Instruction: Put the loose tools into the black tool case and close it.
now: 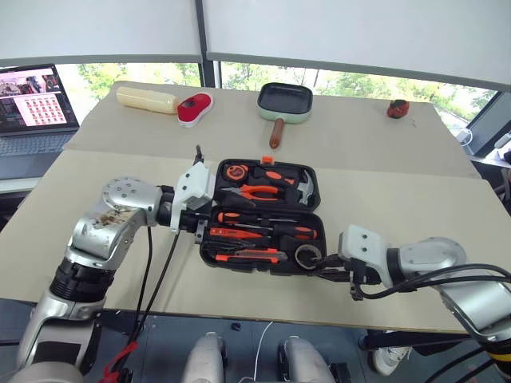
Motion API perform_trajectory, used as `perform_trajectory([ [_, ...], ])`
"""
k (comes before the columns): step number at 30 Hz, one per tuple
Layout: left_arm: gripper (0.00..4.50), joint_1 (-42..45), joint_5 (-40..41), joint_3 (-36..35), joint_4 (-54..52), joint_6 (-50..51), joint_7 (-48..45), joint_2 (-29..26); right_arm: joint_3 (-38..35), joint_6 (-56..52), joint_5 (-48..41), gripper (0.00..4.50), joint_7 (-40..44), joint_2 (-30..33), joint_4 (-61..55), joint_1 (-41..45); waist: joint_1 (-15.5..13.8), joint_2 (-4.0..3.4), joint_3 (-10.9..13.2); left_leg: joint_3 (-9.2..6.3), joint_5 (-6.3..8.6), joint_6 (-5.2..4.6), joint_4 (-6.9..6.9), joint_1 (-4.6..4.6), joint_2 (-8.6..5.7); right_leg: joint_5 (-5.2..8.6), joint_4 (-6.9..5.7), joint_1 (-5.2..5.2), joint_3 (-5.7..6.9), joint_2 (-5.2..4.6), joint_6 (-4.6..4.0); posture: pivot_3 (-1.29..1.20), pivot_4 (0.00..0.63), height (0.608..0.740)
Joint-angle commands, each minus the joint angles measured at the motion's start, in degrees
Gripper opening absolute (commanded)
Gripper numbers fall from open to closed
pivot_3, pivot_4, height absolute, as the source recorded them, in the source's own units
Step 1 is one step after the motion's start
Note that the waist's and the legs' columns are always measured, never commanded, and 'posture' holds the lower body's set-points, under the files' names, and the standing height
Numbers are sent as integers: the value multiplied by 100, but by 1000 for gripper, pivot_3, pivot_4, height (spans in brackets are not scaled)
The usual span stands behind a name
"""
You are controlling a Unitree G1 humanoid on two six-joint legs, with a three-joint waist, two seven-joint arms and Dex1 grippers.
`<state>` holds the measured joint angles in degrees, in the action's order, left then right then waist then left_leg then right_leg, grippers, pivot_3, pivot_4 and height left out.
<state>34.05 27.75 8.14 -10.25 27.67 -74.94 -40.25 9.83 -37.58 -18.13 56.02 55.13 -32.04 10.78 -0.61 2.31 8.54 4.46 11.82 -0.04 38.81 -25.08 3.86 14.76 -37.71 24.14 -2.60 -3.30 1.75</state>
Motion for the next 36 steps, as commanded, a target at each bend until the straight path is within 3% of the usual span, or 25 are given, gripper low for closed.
perform_trajectory([
  [1,4500,130,-57,-41,22,-122,17,2,-530,-214,-418,968,-104,-184,-122,130,0,0,0,0,0,0,0,0,0,0,0,0,0,0,0,0,150,740],
  [6,4500,-156,-425,-342,503,-199,510,-183,-2011,-784,-1347,968,-325,-387,263,185,-3,1,0,-1,0,0,0,0,0,0,0,-2,0,0,0,0,150,740],
  [10,4500,-350,-621,-825,1129,-172,1237,-229,-2574,-725,-1243,62,-428,-224,1027,135,-1,1,0,-1,0,0,0,1,0,-1,0,-3,1,-1,-1,0,150,740],
  [11,3983,-433,-686,-891,1213,-222,1334,-260,-2540,-612,-1125,0,-447,-206,1210,119,0,2,1,0,0,0,-2,1,0,-1,1,-1,0,-1,-1,0,150,740],
  [15,2799,-758,-1082,-908,1439,-548,1614,-366,-2172,-195,-684,0,-579,-284,1820,181,4,2,1,3,0,0,-7,1,0,-1,2,2,-1,-2,-1,0,150,740],
  [18,1574,-936,-1362,-822,1653,-745,1817,-328,-1624,243,-282,0,-609,-484,2191,297,9,2,1,5,0,0,-6,1,0,-1,1,2,-1,-2,-1,0,150,740],
  [19,1446,-965,-1432,-752,1670,-812,1845,-274,-1441,365,-170,0,-596,-561,2274,363,11,1,1,5,0,0,-6,2,0,-1,1,2,0,-2,-1,0,150,740],
  [23,92,-995,-1587,-527,1633,-891,1931,-51,-951,620,110,0,-628,-864,2485,647,11,0,2,10,0,0,-5,0,0,-1,-2,6,-3,-2,-1,0,150,740],
  [30,92,-1200,-1483,-234,1008,-477,1859,279,-246,714,373,0,-450,-1308,2456,1109,-2,1,2,11,0,0,-5,-1,0,-1,-2,5,-3,-3,-1,0,150,740],
  [36,92,-1588,-1143,-314,420,-273,1430,146,-132,609,236,0,-42,-1181,1789,802,6,0,2,11,1,0,-9,-1,1,-1,-2,7,-3,-3,-2,0,150,740],
])
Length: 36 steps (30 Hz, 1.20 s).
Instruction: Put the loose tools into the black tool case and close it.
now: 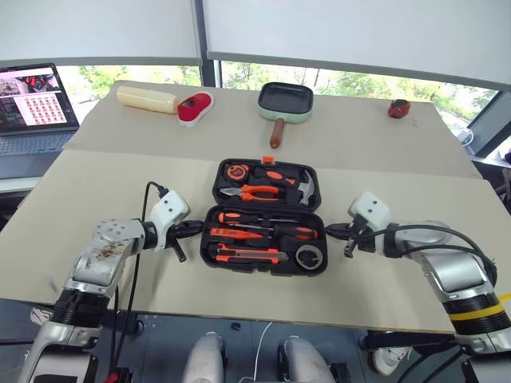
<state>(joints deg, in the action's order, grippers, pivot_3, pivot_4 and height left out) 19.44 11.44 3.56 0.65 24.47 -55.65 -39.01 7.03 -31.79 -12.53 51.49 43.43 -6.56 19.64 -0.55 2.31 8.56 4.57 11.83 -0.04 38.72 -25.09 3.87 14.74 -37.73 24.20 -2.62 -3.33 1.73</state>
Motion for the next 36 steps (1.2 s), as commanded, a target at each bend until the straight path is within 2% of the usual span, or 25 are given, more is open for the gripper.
perform_trajectory([
  [1,92,-230,557,131,-793,72,-614,-33,136,15,-341,0,460,37,-883,-166,6,0,0,0,0,0,-4,0,0,0,0,2,0,0,0,0,150,740],
  [9,92,-1037,495,111,-1206,-112,-1016,-554,-126,-215,-474,0,588,382,-1909,-1067,3,0,0,1,1,0,-14,0,1,3,6,4,2,-2,-4,0,150,740],
  [17,92,-1185,321,-158,-779,-123,-659,-663,-459,-214,-209,0,200,548,-1836,-1663,-7,-2,-2,3,1,0,-14,8,0,5,5,-2,3,-5,-6,0,150,740],
  [19,609,-1092,514,-433,-610,303,-556,-728,-845,-335,-311,0,195,681,-1671,-1759,-15,-2,-1,3,1,0,-13,8,-1,5,5,-3,3,-6,-5,0,150,740],
  [22,1517,-734,991,-823,-401,1119,-481,-831,-1381,-611,-559,772,231,841,-1457,-1662,-7,-2,-1,4,1,0,-10,9,-1,5,2,-3,3,-7,-4,0,150,740],
  [24,2366,-295,1309,-969,-240,1857,-352,-820,-1580,-938,-776,1542,200,867,-1313,-1425,-2,0,0,2,0,1,-7,17,3,5,-7,-4,4,-3,-5,0,150,740],
  [25,2619,-57,1466,-1019,-167,2247,-297,-799,-1642,-1143,-883,1788,144,835,-1245,-1260,5,3,1,2,-1,1,-6,19,5,6,-12,-4,3,0,-6,0,150,740],
  [29,4036,1131,1885,-1111,403,3785,215,-425,-1642,-2256,-1300,3187,-341,404,-881,-266,21,5,3,-2,-3,2,0,23,4,5,-22,-7,3,3,-7,0,150,740],
  [32,4036,2208,1921,-1232,1265,4640,911,215,-1556,-3304,-1509,3187,-994,-350,-352,794,26,6,3,-6,-3,1,3,19,-1,5,-25,-6,1,4,-6,0,150,740],
  [36,4036,2739,1726,-1056,1783,4707,1242,630,-1582,-3969,-1486,3187,-1596,-1062,287,1636,61,6,3,-11,-4,1,0,7,-4,4,-27,2,3,4,-7,0,150,740],
])
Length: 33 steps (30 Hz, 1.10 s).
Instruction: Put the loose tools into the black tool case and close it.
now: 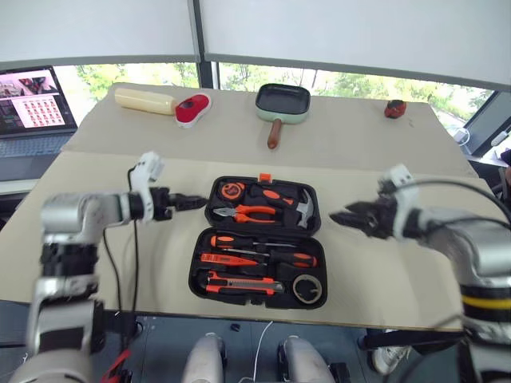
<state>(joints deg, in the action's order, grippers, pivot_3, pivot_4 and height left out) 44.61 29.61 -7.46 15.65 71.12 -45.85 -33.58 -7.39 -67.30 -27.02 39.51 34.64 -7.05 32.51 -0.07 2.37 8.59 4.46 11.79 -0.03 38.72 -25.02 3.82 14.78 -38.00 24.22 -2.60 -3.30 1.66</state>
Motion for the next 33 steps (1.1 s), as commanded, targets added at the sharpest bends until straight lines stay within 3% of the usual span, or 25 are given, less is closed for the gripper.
perform_trajectory([
  [1,4036,272,-163,104,378,-3,341,148,-111,-463,8,3187,-517,-286,482,464,26,0,0,0,0,0,-4,-2,-1,0,1,3,0,0,0,0,150,740],
  [3,4036,305,-256,211,527,-130,418,221,-41,-517,57,3187,-683,-422,678,610,35,0,0,0,1,-1,-8,-13,-1,0,4,12,1,-2,0,0,150,740],
  [5,4086,318,-278,210,672,-208,466,288,38,-528,116,2677,-796,-497,856,687,54,0,0,0,1,-1,-10,-17,-3,1,4,16,1,-4,1,0,150,740],
  [9,3007,201,-228,230,611,-212,425,283,159,-518,131,1513,-867,-562,959,684,70,-1,0,0,1,-1,-11,-19,-4,1,5,16,3,-6,1,0,150,740],
  [13,1395,97,-158,181,541,-113,468,301,116,-552,85,115,-958,-661,1001,724,81,-1,0,-1,1,0,-11,-18,-3,1,2,15,5,-6,1,0,150,740],
  [17,42,-54,-57,146,302,16,464,383,25,-671,-17,0,-1032,-734,910,699,77,-2,-1,-5,1,0,-10,-13,-6,0,2,6,9,-9,1,0,150,740],
  [23,42,-89,84,-53,-32,-59,449,599,-301,-667,-156,0,-1094,-907,774,925,78,-2,-1,-7,1,0,-10,-12,-7,0,1,5,9,-10,2,0,150,740],
  [33,42,24,-177,-438,-563,-2565,576,1221,-412,632,220,0,-1300,-951,596,1031,69,-3,10,-9,-1,3,-10,-44,-10,-2,6,31,10,-13,4,0,150,740],
])
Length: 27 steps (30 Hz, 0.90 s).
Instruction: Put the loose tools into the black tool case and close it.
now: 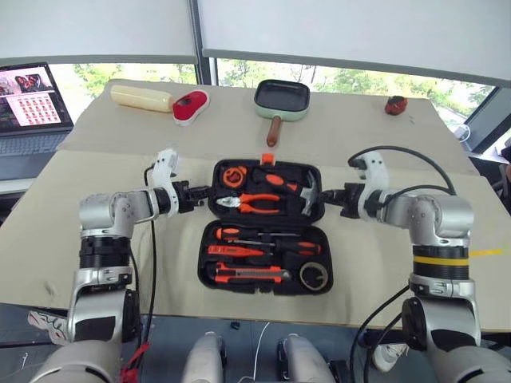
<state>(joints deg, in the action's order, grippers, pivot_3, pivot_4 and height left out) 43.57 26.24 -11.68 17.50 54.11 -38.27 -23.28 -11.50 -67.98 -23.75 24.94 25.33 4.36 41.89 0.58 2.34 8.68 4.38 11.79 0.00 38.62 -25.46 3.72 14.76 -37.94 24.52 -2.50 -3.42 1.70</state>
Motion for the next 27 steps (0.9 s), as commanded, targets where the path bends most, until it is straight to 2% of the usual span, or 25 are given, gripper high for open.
perform_trajectory([
  [1,42,-66,105,35,-940,-1110,-236,183,69,854,-88,0,238,18,-784,-100,8,-1,2,0,0,0,0,-8,0,0,1,7,0,0,1,0,150,740],
  [9,42,-1755,-583,486,-1956,-2678,-365,-159,658,2487,325,0,723,369,-2247,-1833,16,-3,0,7,0,0,-63,-11,2,-1,13,27,-9,1,1,0,150,740],
  [18,42,-2848,-1137,304,-2421,-4015,109,-343,720,5114,1125,0,1167,792,-2577,-3104,31,-3,-1,17,1,0,-71,53,4,0,56,-32,-10,1,0,0,150,740],
  [23,42,-3437,-1315,-7,-2882,-4439,331,-513,590,7370,2057,0,1251,1308,-2288,-3861,30,-3,-1,19,0,2,-73,62,4,-2,52,-34,-14,2,-3,0,150,740],
  [24,707,-3601,-1273,-134,-3007,-4412,379,-553,525,8003,2287,0,1232,1447,-2175,-4059,27,-3,-1,19,0,2,-73,63,5,-2,52,-34,-14,2,-3,0,150,740],
  [25,892,-3814,-1212,-252,-3160,-4363,380,-612,445,8693,2511,0,1207,1594,-2068,-4276,26,-3,-1,20,0,2,-73,65,5,-2,52,-36,-14,2,-3,0,150,740],
  [26,1306,-4032,-1146,-385,-3299,-4318,384,-662,373,9264,2664,0,1210,1724,-1978,-4503,27,-3,-1,22,0,2,-73,70,6,-2,52,-40,-15,2,-3,0,150,740],
  [27,1681,-4349,-1071,-564,-3462,-4229,359,-720,236,9775,2746,364,1222,1825,-1952,-4813,27,-4,-2,27,0,2,-73,75,5,-2,51,-42,-18,1,-3,0,150,740],
])
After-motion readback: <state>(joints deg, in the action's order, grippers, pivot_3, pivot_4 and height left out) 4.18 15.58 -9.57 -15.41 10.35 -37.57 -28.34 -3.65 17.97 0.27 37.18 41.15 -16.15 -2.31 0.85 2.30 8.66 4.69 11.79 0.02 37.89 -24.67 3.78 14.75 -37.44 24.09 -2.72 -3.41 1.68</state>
